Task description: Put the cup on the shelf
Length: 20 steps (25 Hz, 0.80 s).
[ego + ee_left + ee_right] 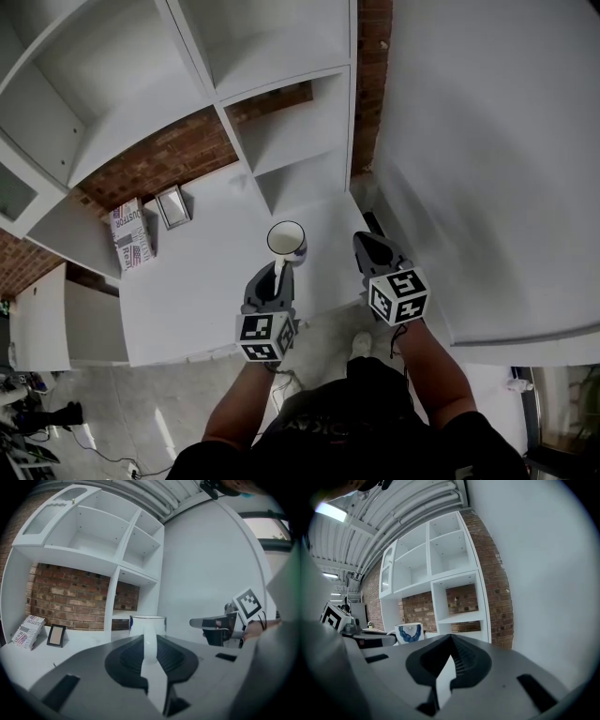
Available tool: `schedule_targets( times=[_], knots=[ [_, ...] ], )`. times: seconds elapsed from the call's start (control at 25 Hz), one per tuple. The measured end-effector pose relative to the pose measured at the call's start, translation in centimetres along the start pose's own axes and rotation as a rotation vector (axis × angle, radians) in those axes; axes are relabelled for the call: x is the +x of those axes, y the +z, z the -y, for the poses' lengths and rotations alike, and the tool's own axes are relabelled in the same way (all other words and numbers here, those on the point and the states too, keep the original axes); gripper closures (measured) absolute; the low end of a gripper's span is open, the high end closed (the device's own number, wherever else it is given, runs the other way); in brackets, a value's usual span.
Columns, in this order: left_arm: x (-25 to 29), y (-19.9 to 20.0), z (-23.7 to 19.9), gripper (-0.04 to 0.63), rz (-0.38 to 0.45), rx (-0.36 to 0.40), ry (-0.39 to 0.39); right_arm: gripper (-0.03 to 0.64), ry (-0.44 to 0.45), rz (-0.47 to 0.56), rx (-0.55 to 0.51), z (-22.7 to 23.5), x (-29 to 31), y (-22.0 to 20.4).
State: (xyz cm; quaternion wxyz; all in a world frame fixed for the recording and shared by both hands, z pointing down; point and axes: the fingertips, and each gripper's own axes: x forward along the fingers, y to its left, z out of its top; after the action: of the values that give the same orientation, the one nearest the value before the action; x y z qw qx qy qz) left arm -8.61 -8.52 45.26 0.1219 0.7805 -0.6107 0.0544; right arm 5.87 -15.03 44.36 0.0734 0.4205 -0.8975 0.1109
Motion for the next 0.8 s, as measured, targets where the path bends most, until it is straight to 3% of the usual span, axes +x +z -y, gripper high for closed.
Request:
schedule_targets(
  times=[0.44,0.8],
  knots=[
    [4.4,0.1,1.4,0.538,0.006,0.006,0.027,0.617,0.045,0.03,0.013,3.6,1.7,0.7],
    [8.0,0.4,1.9,0.538,0.006,-0.01,0.128,0.617,0.149,-0.005,0.002,6.2,4.1,1.5]
  ],
)
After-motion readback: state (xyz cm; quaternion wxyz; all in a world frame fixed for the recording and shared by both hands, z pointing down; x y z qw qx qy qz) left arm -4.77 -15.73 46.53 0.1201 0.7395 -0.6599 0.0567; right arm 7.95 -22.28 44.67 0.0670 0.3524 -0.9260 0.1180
